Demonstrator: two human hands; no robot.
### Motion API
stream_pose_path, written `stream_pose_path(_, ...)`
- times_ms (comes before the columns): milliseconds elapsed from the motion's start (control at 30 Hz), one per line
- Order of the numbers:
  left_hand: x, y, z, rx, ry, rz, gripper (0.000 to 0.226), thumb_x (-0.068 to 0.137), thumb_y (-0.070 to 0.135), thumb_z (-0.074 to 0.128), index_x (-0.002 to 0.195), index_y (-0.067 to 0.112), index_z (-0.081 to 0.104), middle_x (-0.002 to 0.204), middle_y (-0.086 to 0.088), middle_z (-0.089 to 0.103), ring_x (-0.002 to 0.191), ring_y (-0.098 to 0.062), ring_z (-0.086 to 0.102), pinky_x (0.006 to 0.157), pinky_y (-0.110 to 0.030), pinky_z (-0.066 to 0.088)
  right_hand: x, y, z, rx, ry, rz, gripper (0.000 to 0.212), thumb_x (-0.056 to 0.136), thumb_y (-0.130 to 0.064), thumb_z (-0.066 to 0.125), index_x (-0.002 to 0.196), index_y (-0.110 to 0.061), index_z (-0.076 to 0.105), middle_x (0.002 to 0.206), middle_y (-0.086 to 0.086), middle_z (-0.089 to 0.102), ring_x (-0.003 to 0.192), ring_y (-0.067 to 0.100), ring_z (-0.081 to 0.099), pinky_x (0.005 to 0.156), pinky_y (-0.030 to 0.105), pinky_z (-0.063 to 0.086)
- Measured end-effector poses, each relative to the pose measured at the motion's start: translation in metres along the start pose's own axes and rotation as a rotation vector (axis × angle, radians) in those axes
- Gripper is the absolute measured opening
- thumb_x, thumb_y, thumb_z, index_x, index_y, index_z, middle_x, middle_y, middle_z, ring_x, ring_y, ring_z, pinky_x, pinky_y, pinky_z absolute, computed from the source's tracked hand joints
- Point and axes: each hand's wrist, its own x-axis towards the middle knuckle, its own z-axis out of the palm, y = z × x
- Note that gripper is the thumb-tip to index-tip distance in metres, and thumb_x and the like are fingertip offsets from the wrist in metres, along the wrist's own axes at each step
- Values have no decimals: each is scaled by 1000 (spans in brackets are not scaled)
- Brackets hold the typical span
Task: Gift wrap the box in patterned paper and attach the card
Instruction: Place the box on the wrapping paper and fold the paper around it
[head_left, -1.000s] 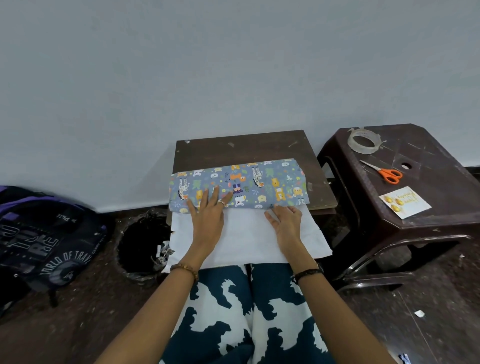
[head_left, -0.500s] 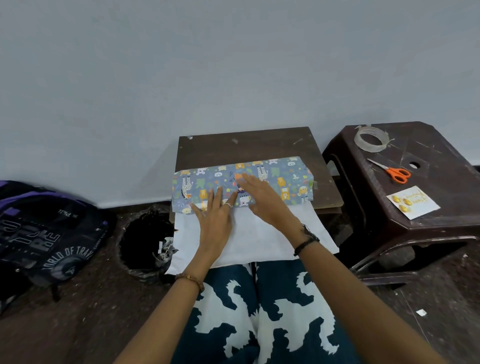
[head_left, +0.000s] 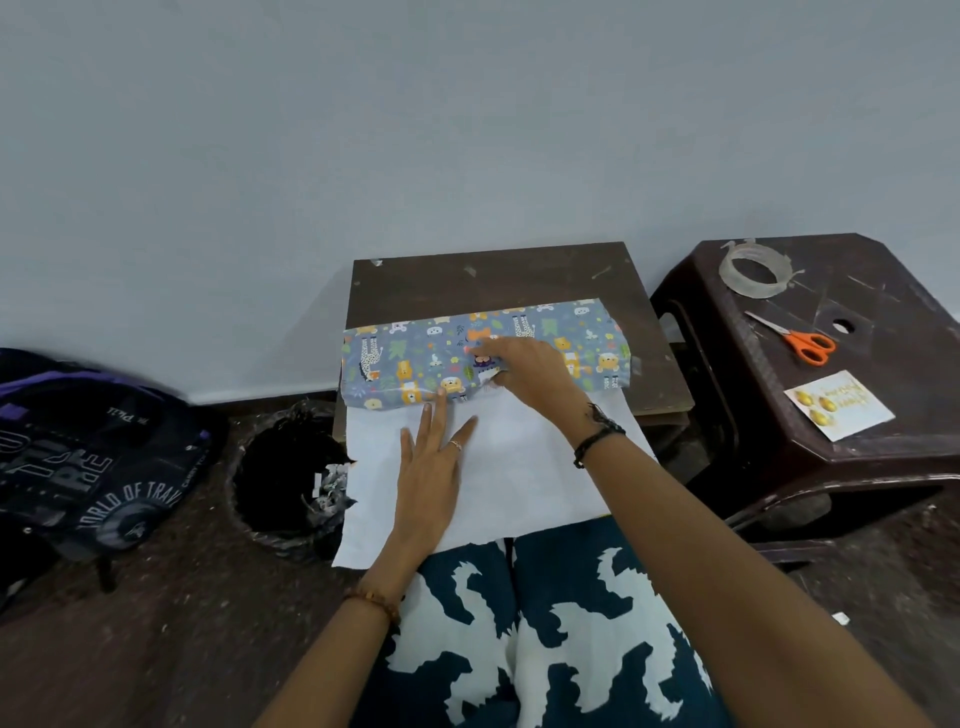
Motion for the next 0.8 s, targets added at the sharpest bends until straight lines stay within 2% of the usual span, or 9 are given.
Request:
stream_pose_path(100,0,3,-2,4,-19,7,57,91,-8,41,140,22,40,155,-4,2,144,-29,6,112,-56,15,5,-1,-9,-55,-92,34,48,87,-17,62,131,-34,52,119,0,65,108,23,59,78,28,44)
stream_pose_path(167,-1,5,-4,14,22,22,64,86,-14,44,140,20,41,155,-6,4,143,-26,7,111,-56,17,9,-2,-17,-25,-164,64,50,83,-18,67,128,-34,55,119,-1,65,105,23,59,74,27,43)
stream_pose_path(267,-3,7,-4,64,74,63,79,73,-23,49,140,18,41,155,-10,14,141,-27,18,107,-57,24,15,-8,-23,-22,-237,99,50,79,-19,71,125,-33,58,121,-2,63,108,23,58,81,29,47)
stream_pose_path(367,-4,7,-3,113,55,103,82,68,-24,37,140,16,39,153,-11,20,138,-32,26,104,-57,28,20,-13,-24,-29,-270,103,42,87,-9,59,123,-31,60,128,-1,59,112,26,56,86,34,47)
stream_pose_path(467,-3,3,-3,179,-3,122,80,67,-10,16,140,18,31,151,-10,26,138,-28,24,101,-57,32,24,-20,-29,-44,-323,119,37,94,-8,46,124,-25,60,135,2,53,117,28,52,90,37,45)
stream_pose_path(600,-2,3,-4,197,-44,91,77,67,-5,13,137,17,33,146,-14,36,134,-27,22,98,-58,34,33,-28,-31,-84,-376,208,36,98,-18,36,128,-17,56,139,7,47,123,30,47,100,45,40)
stream_pose_path(733,-1,6,-6,191,-42,58,75,68,-5,15,136,18,36,145,-17,37,135,-30,29,98,-57,33,37,-32,-32,-142,-375,222,34,98,-15,32,119,-11,58,125,8,56,112,30,53,94,45,38)
stream_pose_path(800,-1,6,-7,187,-30,47,75,69,-7,17,136,19,38,147,-17,34,135,-31,33,100,-55,29,35,-38,-36,-174,-347,220,32,97,-16,31,114,-10,59,122,8,58,111,31,53,98,51,33)
